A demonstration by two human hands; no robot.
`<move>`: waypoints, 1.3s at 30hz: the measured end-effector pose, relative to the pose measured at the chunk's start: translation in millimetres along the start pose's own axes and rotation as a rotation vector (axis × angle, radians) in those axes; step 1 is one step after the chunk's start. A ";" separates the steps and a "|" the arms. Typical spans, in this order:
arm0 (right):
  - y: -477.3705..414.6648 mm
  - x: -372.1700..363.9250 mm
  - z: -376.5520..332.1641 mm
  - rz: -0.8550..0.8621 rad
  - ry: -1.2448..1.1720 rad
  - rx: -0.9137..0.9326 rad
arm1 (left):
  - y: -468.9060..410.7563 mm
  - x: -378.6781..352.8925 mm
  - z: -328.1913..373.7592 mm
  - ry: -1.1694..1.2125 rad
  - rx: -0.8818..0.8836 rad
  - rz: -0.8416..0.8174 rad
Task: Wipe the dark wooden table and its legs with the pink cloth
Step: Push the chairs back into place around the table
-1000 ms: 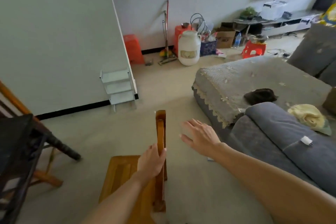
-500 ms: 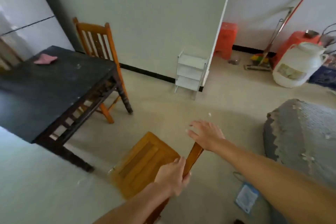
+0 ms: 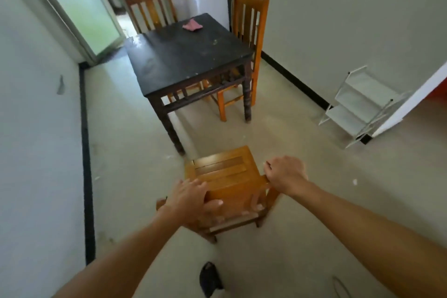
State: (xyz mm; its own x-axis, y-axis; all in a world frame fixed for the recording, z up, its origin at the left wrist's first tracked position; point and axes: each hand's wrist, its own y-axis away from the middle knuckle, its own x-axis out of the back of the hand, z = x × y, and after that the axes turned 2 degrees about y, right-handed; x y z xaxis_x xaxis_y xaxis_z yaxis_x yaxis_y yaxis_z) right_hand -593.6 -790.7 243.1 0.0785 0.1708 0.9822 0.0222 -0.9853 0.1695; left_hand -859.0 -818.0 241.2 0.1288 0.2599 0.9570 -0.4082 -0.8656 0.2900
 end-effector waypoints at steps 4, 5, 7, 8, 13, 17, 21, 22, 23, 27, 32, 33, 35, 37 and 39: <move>-1.6 0.4 6.3 0.035 -0.023 0.051 | 60.8 -14.0 -20.5 -0.107 0.295 0.166; -2.7 0.9 7.0 0.048 -0.029 0.057 | 67.4 -20.6 -22.3 -0.036 0.337 0.222; -3.8 -0.5 8.8 0.058 -0.039 0.067 | 65.7 -30.7 -19.4 0.121 0.391 0.319; -4.1 -1.1 9.9 0.060 -0.045 0.070 | 61.3 -34.2 -17.7 0.168 0.410 0.369; -18.8 5.5 30.0 0.090 -0.078 0.054 | 36.6 -32.9 -4.8 0.191 0.383 0.584; -47.9 12.5 45.4 0.085 -0.080 0.032 | 11.2 -27.0 6.9 0.202 0.389 0.676; -87.9 21.5 55.5 0.101 -0.108 0.045 | -21.5 -22.5 6.2 0.189 0.403 0.698; -100.4 23.7 59.0 0.109 -0.113 0.047 | -31.7 -21.3 4.3 0.178 0.404 0.707; -112.9 26.1 62.0 0.116 -0.119 0.050 | -42.6 -19.7 2.3 0.166 0.407 0.710; -164.9 31.3 70.4 0.124 -0.142 0.043 | -89.2 -6.9 -7.0 0.157 0.425 0.699; -225.1 44.2 79.6 0.077 -0.130 0.036 | -143.1 9.7 -23.2 0.159 0.446 0.704; -238.6 48.7 79.7 0.082 -0.134 0.039 | -154.0 15.6 -27.7 0.161 0.450 0.700; -265.9 52.7 80.0 0.106 -0.126 0.053 | -174.3 25.3 -36.7 0.157 0.454 0.697; -288.2 52.2 77.2 0.113 -0.117 0.073 | -187.7 28.0 -44.6 0.168 0.470 0.680; -309.0 53.1 69.2 0.113 -0.110 0.101 | -200.7 29.5 -55.7 0.160 0.502 0.680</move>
State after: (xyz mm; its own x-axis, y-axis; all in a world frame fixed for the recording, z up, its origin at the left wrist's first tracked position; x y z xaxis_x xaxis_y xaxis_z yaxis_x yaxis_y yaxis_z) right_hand -527.3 -476.6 237.2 0.1943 0.0648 0.9788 0.1072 -0.9932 0.0445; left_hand -823.7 -612.8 211.5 -0.1431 -0.3593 0.9222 0.1021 -0.9321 -0.3474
